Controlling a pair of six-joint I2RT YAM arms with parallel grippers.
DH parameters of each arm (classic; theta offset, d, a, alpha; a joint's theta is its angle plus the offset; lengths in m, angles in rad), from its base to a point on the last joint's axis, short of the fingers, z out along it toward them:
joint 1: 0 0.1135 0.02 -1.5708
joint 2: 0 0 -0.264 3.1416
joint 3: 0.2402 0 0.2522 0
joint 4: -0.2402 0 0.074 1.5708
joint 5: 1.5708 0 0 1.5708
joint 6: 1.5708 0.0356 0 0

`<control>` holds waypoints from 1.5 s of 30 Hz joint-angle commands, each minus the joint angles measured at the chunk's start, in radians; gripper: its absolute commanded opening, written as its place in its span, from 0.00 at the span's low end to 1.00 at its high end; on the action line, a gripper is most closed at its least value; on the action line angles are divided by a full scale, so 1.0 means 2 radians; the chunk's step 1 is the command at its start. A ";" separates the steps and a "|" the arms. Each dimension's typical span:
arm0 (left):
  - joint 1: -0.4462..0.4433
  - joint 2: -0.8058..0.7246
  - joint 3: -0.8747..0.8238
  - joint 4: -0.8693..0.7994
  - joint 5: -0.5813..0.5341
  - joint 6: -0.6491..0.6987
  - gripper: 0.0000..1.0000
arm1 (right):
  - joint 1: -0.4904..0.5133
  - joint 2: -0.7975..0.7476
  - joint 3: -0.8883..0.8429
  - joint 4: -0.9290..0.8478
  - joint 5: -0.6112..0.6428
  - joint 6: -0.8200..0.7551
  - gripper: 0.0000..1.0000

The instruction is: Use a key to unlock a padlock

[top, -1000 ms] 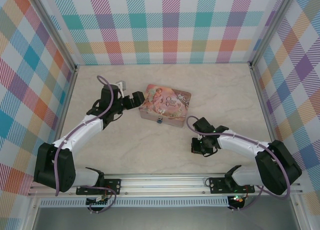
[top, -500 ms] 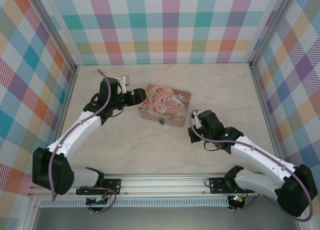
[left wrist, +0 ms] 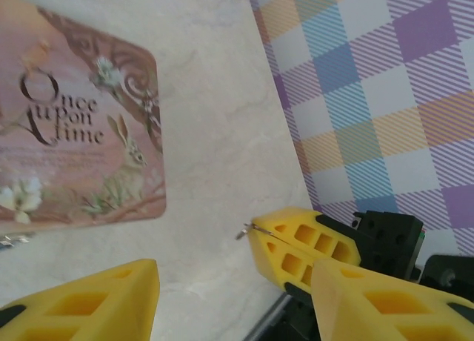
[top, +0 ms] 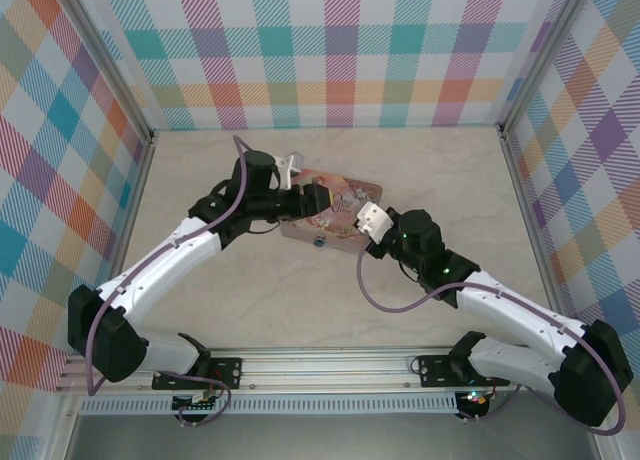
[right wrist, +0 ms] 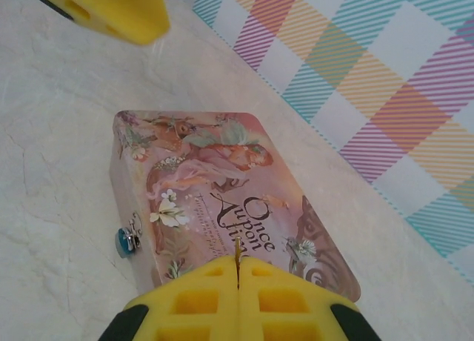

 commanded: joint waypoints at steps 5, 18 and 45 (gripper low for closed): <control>-0.035 0.033 0.020 0.048 0.007 -0.054 0.51 | 0.004 0.005 0.024 0.030 -0.022 -0.056 0.02; -0.055 0.070 0.026 0.072 0.011 -0.071 0.33 | 0.009 0.009 0.028 0.025 -0.021 -0.063 0.03; -0.056 0.079 0.025 0.070 -0.002 -0.071 0.00 | 0.013 -0.002 0.018 0.025 -0.018 -0.043 0.06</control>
